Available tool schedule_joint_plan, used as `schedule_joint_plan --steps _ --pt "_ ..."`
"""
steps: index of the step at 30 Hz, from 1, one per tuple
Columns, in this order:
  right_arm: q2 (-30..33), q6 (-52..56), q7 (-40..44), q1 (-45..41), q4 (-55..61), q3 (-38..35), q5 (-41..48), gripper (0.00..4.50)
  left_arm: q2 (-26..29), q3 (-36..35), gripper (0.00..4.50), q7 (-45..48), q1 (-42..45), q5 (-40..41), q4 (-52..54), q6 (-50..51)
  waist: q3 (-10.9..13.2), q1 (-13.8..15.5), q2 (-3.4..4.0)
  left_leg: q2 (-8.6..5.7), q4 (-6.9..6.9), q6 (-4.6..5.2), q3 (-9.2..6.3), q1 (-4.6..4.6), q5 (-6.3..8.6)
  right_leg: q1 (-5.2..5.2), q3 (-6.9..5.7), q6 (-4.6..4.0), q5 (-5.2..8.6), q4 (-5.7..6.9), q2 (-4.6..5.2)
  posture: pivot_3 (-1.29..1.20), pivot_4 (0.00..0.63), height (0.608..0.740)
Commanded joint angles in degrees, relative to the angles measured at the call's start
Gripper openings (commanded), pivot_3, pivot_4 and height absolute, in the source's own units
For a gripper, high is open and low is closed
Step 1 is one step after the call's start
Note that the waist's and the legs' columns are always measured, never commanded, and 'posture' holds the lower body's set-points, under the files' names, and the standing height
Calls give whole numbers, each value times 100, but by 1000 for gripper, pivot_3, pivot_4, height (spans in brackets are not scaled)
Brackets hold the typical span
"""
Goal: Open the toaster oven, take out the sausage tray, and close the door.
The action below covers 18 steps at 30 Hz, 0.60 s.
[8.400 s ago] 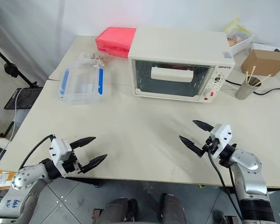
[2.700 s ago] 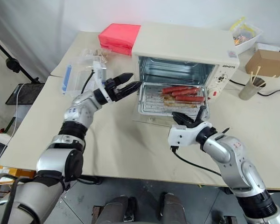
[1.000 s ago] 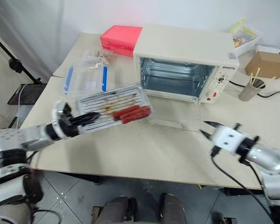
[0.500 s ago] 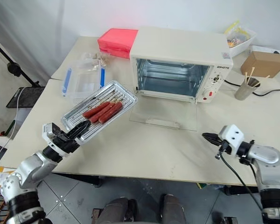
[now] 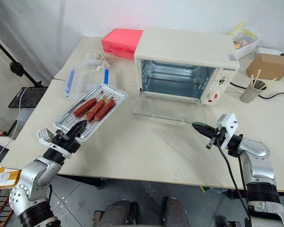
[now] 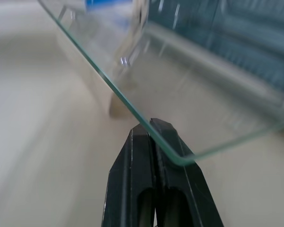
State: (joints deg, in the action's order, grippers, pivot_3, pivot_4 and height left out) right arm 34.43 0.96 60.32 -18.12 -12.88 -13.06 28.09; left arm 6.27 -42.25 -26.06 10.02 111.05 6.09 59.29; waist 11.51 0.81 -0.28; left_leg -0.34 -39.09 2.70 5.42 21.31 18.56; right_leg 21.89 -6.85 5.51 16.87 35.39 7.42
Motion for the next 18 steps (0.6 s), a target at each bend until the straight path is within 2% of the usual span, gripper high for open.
schedule_joint_plan --steps 1,9,12,15,18 --pt "-93 253 -245 -141 602 -464 621 59 58 0 0 161 -2 195 174 133 0 18 0 0 0 -1 0 0 1 0 0 0 0 -2 0 0 150 740" --pt "-98 780 -479 -67 1352 -742 1244 59 450 245 0 464 105 195 -336 643 0 63 0 0 0 -23 1 6 23 0 -1 0 0 -29 -1 0 150 740" --pt "200 1124 -68 327 1601 -773 1424 59 736 498 0 811 276 195 -729 1028 0 79 0 0 3 -22 0 7 23 1 0 0 0 -27 -2 0 150 740" --pt "660 686 739 1108 1809 -800 1070 608 1393 1142 0 1263 595 195 -1461 1698 0 133 0 -3 4 -20 -7 15 24 4 0 0 0 -30 -4 0 150 740" --pt "846 165 1123 1751 1859 -1038 870 1585 1893 1813 0 1597 1015 195 -2104 2109 0 111 0 -3 8 -19 0 13 25 0 6 2 -1 -31 -12 0 150 740"
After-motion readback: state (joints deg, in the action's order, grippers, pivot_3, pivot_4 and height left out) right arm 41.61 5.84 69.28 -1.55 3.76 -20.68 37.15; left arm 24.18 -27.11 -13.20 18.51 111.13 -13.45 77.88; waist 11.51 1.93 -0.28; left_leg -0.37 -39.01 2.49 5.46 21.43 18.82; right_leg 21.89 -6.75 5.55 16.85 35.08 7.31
